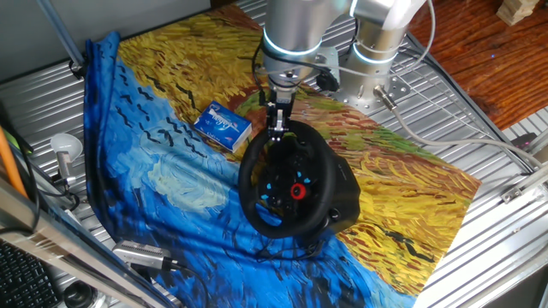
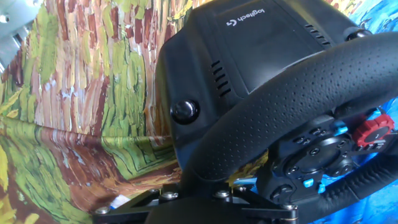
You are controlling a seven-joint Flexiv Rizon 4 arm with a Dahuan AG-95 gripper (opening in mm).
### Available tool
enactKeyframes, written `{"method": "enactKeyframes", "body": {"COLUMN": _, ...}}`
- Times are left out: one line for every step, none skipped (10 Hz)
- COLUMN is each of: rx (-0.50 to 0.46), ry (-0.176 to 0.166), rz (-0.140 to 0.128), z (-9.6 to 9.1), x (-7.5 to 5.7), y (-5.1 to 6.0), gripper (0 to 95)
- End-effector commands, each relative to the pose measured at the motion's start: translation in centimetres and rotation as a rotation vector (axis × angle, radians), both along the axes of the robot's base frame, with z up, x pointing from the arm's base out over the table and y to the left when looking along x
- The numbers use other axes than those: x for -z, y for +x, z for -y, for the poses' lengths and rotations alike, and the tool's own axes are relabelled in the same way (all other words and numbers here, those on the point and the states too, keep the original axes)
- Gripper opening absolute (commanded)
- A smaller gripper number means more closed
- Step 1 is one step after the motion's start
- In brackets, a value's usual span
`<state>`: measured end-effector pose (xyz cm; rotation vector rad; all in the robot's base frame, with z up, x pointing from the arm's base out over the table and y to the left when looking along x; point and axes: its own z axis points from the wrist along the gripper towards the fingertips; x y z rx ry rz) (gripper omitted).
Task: Rotate the steering wheel 90 degrees counterclockwise
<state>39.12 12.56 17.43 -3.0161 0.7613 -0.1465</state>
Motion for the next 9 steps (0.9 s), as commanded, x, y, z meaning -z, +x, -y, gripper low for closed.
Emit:
{"method": "enactKeyframes", "body": {"rx": -0.004, "ry": 0.003, "rz": 0.008, "z": -0.12, "x": 0.19, "y": 0.22, "gripper": 0.0}}
{"method": "enactKeyframes", "body": {"rx": -0.011, "ry": 0.002, "rz": 0.017, "z": -0.06, "x": 0.14, "y": 0.19, "gripper": 0.0}}
{"method": "enactKeyframes", "body": {"rx": -0.012, "ry": 0.002, "rz": 0.021, "z": -0.02, "x": 0.12, "y": 0.16, "gripper": 0.0}}
{"method": "enactKeyframes", "body": {"rx": -0.026, "ry": 0.003, "rz": 0.042, "z": 0.06, "x": 0.07, "y": 0.12, "gripper": 0.0}}
{"method": "enactKeyframes", "body": {"rx": -0.033, "ry": 0.006, "rz": 0.060, "z": 0.04, "x": 0.05, "y": 0.16, "gripper": 0.0}}
{"method": "enactKeyframes", "body": {"rx": -0.038, "ry": 0.005, "rz": 0.071, "z": -0.01, "x": 0.05, "y": 0.26, "gripper": 0.0}}
{"method": "enactKeyframes", "body": {"rx": -0.035, "ry": 0.005, "rz": 0.075, "z": -0.03, "x": 0.04, "y": 0.31, "gripper": 0.0}}
{"method": "enactKeyframes", "body": {"rx": -0.035, "ry": 0.003, "rz": 0.076, "z": -0.04, "x": 0.06, "y": 0.34, "gripper": 0.0}}
{"method": "enactKeyframes", "body": {"rx": -0.033, "ry": 0.002, "rz": 0.075, "z": -0.03, "x": 0.10, "y": 0.35, "gripper": 0.0}}
